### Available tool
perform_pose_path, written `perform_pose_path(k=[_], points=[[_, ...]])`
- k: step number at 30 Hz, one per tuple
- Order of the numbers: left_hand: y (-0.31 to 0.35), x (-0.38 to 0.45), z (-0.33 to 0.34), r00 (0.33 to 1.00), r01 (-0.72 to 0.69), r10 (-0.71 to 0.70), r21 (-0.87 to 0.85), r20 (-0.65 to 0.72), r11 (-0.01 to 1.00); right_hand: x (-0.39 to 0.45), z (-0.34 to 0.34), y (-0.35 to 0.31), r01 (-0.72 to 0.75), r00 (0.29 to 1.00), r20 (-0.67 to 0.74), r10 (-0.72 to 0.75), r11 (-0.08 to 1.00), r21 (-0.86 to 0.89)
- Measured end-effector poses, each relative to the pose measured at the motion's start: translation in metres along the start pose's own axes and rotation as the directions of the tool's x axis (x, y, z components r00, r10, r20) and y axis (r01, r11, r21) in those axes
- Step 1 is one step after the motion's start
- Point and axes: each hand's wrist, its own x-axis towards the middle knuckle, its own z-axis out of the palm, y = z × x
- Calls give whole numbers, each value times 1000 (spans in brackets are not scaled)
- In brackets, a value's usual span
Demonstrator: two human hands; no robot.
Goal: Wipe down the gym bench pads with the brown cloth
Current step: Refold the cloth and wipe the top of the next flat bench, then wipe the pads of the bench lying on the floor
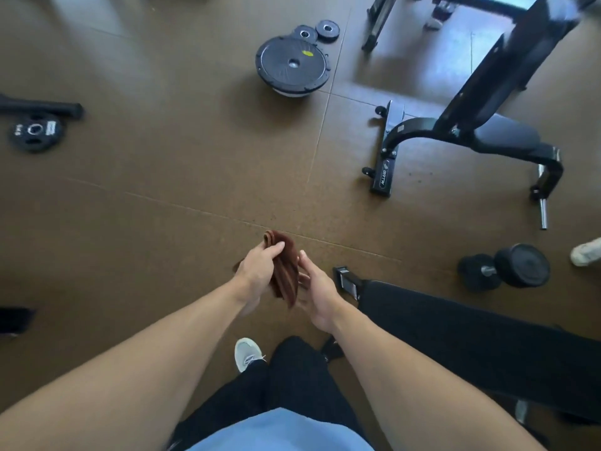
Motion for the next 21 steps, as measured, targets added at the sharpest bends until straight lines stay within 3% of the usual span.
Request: perform_pose_path(k=[6,8,10,15,18,21], points=[[44,21,5,996,92,-86,-203,37,975,23,1,-29,-186,982,92,164,919,347],[56,35,16,989,128,-111,-201,94,971,37,-7,-44,-179,983,121,137,863,473],[70,50,30,982,147,-123,-164,146,975,55,-16,-67,-117,993,55,104,808,577],[98,107,56,977,174,-193,187,89,967,104,-59,-123,133,956,-291,25,849,511],[126,142,75,967,177,-245,512,68,841,121,-91,-161,203,941,-336,-48,874,442],[168,174,113,973,124,-215,591,86,797,126,-125,-210,255,932,-331,-147,915,314]])
